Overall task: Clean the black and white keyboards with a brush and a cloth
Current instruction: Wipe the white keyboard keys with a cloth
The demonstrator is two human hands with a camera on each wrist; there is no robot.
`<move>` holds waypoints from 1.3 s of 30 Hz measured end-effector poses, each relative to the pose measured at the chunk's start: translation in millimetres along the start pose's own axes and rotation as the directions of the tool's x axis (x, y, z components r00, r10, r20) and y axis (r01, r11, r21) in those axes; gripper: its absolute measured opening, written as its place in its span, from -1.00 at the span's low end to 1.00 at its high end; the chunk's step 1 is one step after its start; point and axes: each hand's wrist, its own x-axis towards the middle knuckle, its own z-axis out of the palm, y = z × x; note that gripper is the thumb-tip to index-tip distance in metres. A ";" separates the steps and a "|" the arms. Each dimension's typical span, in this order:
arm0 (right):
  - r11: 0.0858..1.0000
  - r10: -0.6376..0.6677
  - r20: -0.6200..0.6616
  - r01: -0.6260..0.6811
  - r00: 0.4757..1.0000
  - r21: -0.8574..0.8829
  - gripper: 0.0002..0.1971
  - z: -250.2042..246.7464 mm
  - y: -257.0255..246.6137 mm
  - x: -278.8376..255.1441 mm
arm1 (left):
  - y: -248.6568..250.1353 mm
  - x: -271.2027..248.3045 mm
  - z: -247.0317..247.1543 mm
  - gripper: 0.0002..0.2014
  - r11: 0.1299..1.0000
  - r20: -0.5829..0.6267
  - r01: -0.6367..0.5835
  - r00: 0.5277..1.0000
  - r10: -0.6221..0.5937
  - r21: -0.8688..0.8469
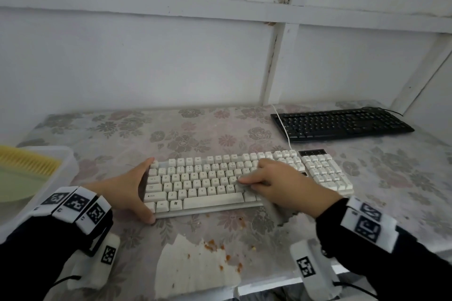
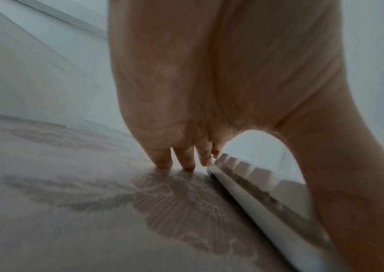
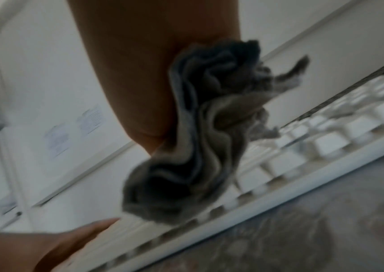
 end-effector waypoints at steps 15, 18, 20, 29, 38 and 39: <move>0.991 0.129 0.007 -0.129 0.992 -0.021 -0.74 -1.7 30.7 -18.3 | -1.6 0.1 -0.1 0.73 1.000 0.007 -0.009 1.000 0.009 -0.006; 0.970 0.233 0.025 -0.231 0.972 -0.077 -0.75 -12.9 45.0 -22.9 | -2.3 0.2 -0.4 0.73 1.000 -0.002 -0.001 1.000 0.001 0.007; 0.942 0.329 0.054 -0.323 0.943 -0.094 -0.74 -22.1 55.0 -27.2 | -2.7 1.0 -0.4 0.74 1.000 -0.002 0.001 1.000 -0.001 0.010; 0.989 0.146 -0.083 -0.146 0.986 0.001 -0.71 -7.7 7.2 -6.9 | 0.4 -0.2 -0.4 0.73 1.000 0.002 -0.003 1.000 0.003 0.018; 0.992 0.114 0.003 -0.114 0.993 -0.059 -0.71 7.3 9.6 -5.3 | -2.2 0.2 -0.5 0.67 1.000 0.000 0.007 1.000 -0.007 0.013; 0.991 0.119 0.008 -0.119 0.993 -0.055 -0.71 6.0 14.3 -7.4 | -1.5 -0.1 -0.2 0.67 1.000 0.004 0.004 1.000 -0.004 0.007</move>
